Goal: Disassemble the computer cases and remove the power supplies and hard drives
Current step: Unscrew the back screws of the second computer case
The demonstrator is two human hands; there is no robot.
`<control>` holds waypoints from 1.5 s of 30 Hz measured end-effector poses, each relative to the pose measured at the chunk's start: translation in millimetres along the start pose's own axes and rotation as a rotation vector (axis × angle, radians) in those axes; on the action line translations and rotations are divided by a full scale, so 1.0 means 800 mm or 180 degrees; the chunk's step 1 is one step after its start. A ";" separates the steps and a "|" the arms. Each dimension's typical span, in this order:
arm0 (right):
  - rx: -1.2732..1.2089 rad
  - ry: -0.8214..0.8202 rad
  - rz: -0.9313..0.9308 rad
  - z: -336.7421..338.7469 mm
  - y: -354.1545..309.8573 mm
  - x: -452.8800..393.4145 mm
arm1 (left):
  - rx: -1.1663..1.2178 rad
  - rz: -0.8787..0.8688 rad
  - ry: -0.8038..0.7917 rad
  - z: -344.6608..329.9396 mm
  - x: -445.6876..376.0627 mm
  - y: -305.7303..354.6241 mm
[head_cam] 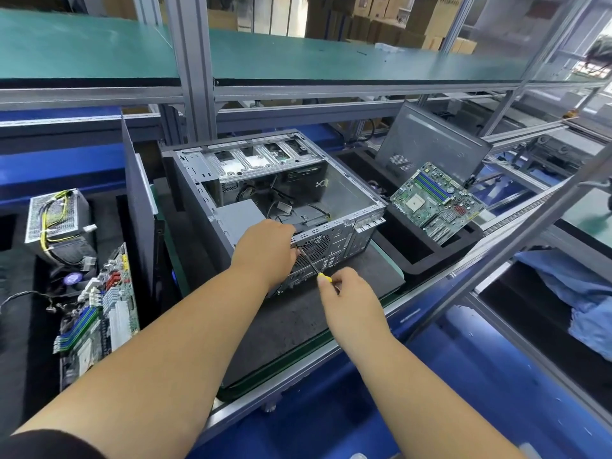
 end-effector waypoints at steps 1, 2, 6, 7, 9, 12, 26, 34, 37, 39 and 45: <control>-0.0334 -0.0186 -0.0181 -0.007 0.009 -0.003 | -0.0017 -0.0014 -0.0025 -0.001 0.001 0.000; -0.0654 -0.0354 -0.0363 -0.015 0.016 -0.005 | -0.0025 -0.0053 -0.0047 -0.002 0.002 0.002; -0.1120 -0.0565 -0.0746 -0.028 0.032 -0.010 | 0.0126 -0.0364 -0.0229 -0.007 0.005 0.010; -0.1132 -0.0562 -0.0750 -0.027 0.033 -0.011 | 0.0073 -0.0507 -0.0311 -0.009 0.006 0.013; -0.1171 -0.0546 -0.0759 -0.026 0.033 -0.012 | -0.0099 -0.0739 -0.0445 -0.013 0.007 0.017; -0.1215 -0.0581 -0.0819 -0.028 0.032 -0.011 | -0.0199 -0.0836 -0.0373 -0.011 0.007 0.018; -0.1553 -0.0743 -0.1248 -0.032 0.034 -0.008 | 0.0086 -0.0435 -0.0055 0.006 0.004 0.016; -0.1880 -0.0652 -0.1021 -0.019 0.034 -0.004 | 0.0578 0.0107 -0.0225 0.005 -0.001 0.002; -0.1898 -0.0631 -0.1021 -0.018 0.034 -0.002 | 0.0622 0.0127 -0.0165 0.007 0.001 0.003; -0.1890 -0.0576 -0.0994 -0.016 0.031 -0.002 | 0.0577 0.0042 -0.0085 0.010 0.002 0.008; -0.2051 -0.0607 -0.0982 -0.015 0.025 -0.003 | 0.0436 -0.0322 -0.0093 0.016 0.005 0.016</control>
Point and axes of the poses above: each hand's wrist, its own x-axis away from the middle knuckle, its own z-axis out of the back of the hand, y = z × x, the point moved 10 cm from there along -x, towards the middle knuckle
